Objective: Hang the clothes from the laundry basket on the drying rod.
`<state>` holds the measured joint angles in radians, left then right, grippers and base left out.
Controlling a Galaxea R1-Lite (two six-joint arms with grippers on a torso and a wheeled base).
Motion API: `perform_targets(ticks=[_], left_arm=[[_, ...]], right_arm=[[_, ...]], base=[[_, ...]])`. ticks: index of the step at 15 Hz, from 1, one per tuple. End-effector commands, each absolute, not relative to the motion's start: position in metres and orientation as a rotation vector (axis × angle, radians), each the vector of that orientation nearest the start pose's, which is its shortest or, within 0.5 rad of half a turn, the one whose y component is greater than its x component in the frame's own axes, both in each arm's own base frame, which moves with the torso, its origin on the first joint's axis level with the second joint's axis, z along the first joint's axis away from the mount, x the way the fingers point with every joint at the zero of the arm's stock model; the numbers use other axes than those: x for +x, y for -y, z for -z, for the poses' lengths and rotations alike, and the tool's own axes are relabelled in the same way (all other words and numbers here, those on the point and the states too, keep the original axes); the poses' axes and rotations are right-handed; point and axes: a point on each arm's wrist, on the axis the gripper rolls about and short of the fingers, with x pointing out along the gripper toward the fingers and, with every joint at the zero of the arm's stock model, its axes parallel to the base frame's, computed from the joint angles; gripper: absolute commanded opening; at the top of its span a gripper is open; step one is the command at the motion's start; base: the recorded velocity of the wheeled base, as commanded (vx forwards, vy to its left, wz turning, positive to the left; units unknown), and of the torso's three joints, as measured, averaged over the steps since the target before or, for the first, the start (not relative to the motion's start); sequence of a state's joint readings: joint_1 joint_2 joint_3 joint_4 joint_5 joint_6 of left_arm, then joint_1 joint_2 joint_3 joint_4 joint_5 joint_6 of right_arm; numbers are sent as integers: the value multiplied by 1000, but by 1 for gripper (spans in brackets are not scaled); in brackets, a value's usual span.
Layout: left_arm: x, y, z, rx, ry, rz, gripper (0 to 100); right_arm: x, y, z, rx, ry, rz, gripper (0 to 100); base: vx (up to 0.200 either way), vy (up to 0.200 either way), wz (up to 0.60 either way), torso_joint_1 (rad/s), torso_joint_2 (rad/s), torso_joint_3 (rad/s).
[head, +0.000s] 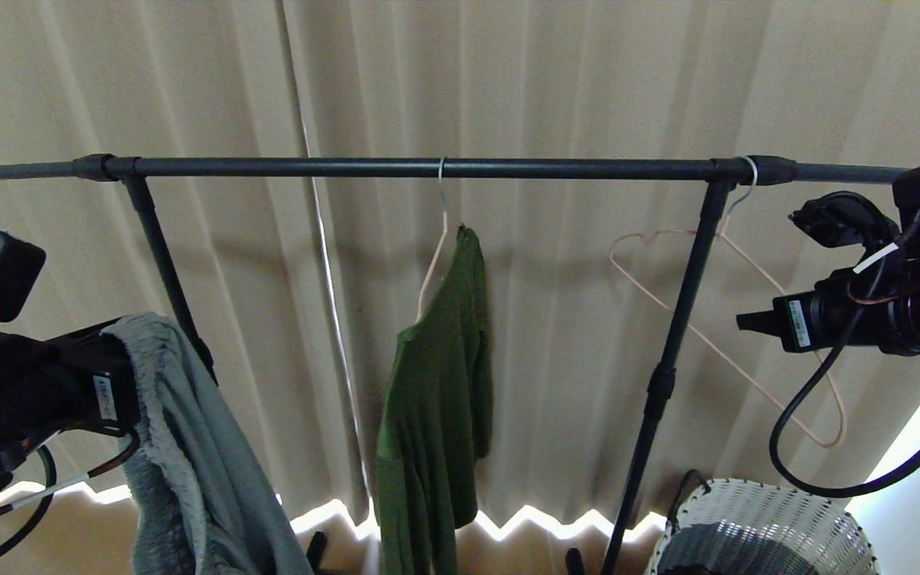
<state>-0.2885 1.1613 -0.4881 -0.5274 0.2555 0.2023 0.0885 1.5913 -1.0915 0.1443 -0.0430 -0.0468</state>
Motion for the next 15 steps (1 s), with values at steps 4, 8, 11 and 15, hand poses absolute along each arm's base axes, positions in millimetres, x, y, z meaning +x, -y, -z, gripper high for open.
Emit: perform_targets(ticks=[4,8,11,15], left_arm=[[158,41,-209,243,-141,47,0],[157,40,-208,243,-143,45,0],[157,40,-205,246,-153,46,0],[151,39,-200,245,-162,46,0]], right_arm=[[270,-23,-227,-87,-622,-56,0],[264,-22,-235,-81,-584,-56,0],[254,-20,-244,-53,-537,-44,0],[229,-16,-249,-49,-510,-33,0]], base=[[0,0,0,0,0,0],[0,0,0,0,0,0],[0,0,0,0,0,0],[0,0,0,0,0,0]])
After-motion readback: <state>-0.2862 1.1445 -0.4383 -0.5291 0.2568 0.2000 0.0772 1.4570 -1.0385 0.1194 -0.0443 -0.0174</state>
